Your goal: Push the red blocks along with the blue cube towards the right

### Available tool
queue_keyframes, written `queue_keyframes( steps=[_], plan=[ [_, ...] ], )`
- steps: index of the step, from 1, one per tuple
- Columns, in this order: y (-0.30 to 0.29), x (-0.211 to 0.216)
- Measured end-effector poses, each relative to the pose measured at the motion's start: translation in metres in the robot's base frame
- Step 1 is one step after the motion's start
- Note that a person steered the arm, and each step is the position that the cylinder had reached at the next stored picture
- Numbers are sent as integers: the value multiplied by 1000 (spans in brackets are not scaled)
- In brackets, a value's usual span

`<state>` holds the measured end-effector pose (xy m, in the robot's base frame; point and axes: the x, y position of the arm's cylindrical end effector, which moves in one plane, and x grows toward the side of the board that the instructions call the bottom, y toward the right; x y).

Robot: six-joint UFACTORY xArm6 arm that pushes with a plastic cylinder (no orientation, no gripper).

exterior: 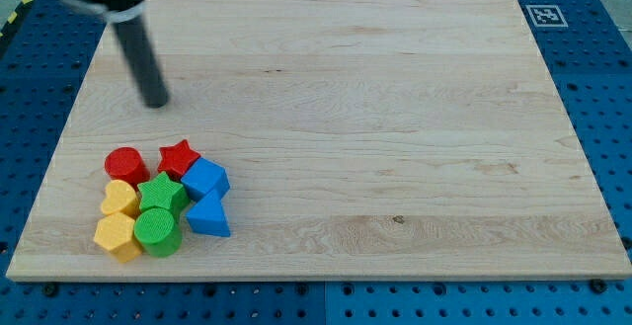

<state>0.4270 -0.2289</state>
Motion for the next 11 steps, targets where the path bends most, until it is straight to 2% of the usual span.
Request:
queue_keyframes(
  steps=[1,2,5,6,8,11],
  plan=[
    [-47,48],
    [-53,88],
    [87,75],
    [81,65],
    [87,86],
    [80,92]
  ],
)
